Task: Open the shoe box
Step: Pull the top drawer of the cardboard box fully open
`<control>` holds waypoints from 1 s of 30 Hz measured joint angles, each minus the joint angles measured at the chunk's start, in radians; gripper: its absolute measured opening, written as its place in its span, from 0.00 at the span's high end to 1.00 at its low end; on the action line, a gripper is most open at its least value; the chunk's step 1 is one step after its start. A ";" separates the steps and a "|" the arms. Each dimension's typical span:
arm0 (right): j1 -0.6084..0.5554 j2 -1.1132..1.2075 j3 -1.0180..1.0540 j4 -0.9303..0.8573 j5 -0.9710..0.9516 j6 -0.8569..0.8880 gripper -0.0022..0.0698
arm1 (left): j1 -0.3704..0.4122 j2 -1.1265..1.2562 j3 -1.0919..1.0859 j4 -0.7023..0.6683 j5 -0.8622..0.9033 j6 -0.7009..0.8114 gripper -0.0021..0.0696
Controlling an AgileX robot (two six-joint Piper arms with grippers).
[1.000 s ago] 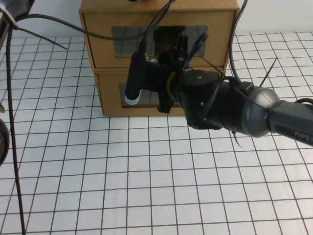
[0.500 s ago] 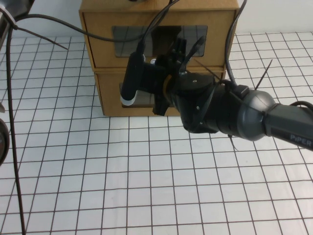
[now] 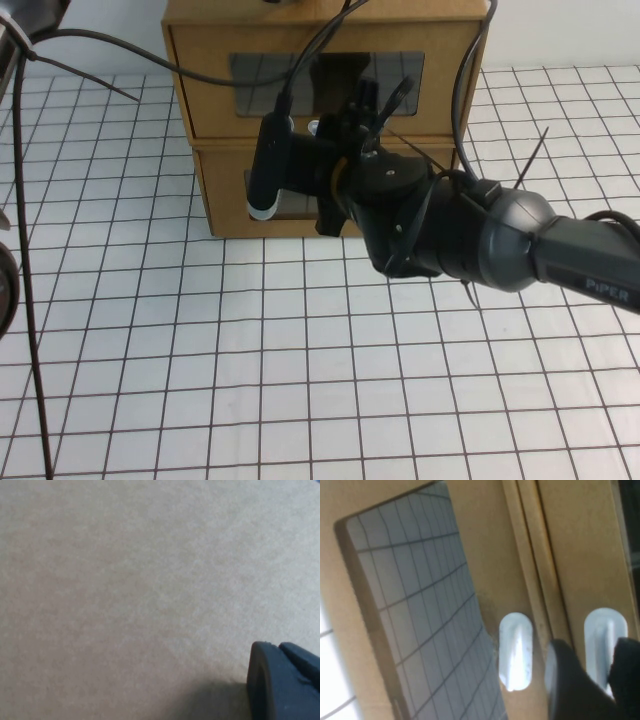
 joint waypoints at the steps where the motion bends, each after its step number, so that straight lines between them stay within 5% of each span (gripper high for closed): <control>1: 0.000 0.002 0.000 -0.008 0.006 0.002 0.72 | 0.000 0.000 0.000 0.000 0.000 0.000 0.98; 16: 0.004 0.027 0.000 -0.133 0.050 0.121 0.82 | 0.002 -0.002 0.000 0.000 0.014 0.001 0.98; 22: 0.009 0.031 -0.002 -0.151 0.068 0.127 0.94 | 0.002 -0.002 0.000 0.000 0.014 0.001 0.98; 30: 0.013 0.017 0.019 -0.153 0.071 0.124 0.95 | 0.002 -0.002 0.000 -0.002 0.015 0.000 0.98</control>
